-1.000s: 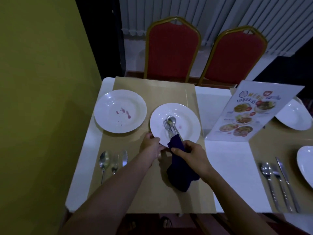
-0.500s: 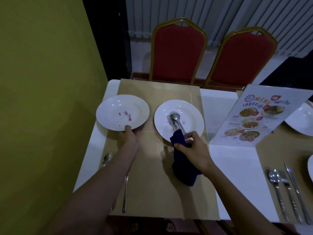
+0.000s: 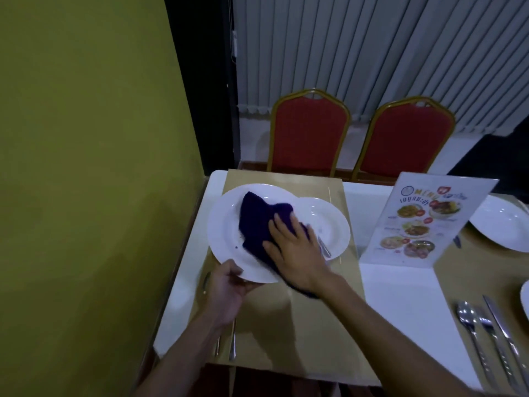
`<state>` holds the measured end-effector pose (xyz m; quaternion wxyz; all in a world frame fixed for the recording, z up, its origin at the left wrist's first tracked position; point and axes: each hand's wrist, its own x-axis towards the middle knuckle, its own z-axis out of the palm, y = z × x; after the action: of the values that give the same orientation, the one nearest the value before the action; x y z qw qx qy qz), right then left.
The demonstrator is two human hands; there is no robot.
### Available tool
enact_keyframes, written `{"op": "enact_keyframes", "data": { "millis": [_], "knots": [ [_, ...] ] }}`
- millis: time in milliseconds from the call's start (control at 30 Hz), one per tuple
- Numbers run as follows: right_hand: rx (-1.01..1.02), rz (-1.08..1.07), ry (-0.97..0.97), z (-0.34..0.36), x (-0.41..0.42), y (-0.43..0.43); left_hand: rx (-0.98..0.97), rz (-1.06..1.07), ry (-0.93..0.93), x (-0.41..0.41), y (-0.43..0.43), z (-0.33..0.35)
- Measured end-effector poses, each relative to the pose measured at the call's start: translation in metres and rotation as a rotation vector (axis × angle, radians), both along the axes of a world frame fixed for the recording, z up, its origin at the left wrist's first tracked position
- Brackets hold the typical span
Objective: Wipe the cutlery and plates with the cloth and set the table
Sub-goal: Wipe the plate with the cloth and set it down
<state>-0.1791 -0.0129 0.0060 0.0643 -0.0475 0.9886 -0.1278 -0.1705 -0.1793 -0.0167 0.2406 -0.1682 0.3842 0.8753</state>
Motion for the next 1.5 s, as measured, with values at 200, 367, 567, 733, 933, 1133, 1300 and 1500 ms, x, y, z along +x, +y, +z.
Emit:
{"op": "enact_keyframes", "data": {
  "millis": [200,367,567,733,933,1133,1300,1500],
  "knots": [
    [0.006,0.1,0.166,0.012,0.017,-0.003,-0.171,-0.239,0.116,0.037,0.007,0.027],
    [0.366,-0.061,0.208,0.032,0.032,0.03,-0.087,-0.093,0.136,0.041,-0.002,0.045],
    [-0.241,0.102,0.212,0.036,0.071,0.005,-0.109,-0.224,0.174,0.066,0.006,0.053],
    [-0.08,-0.088,0.42,0.055,0.062,0.0,-0.123,-0.342,0.271,0.078,0.004,0.075],
    [0.016,-0.013,0.511,0.071,0.063,0.016,-0.156,-0.363,0.231,0.091,-0.003,0.08],
    [-0.065,0.271,0.545,0.049,0.091,-0.018,-0.235,-0.435,0.282,0.09,-0.01,0.083],
    [0.129,-0.151,0.504,0.066,0.091,0.046,-0.135,-0.397,0.269,0.082,-0.017,0.075],
    [-0.061,-0.16,0.264,0.042,0.168,0.043,-0.037,-0.217,0.208,0.064,-0.02,0.065]
  ]
}}
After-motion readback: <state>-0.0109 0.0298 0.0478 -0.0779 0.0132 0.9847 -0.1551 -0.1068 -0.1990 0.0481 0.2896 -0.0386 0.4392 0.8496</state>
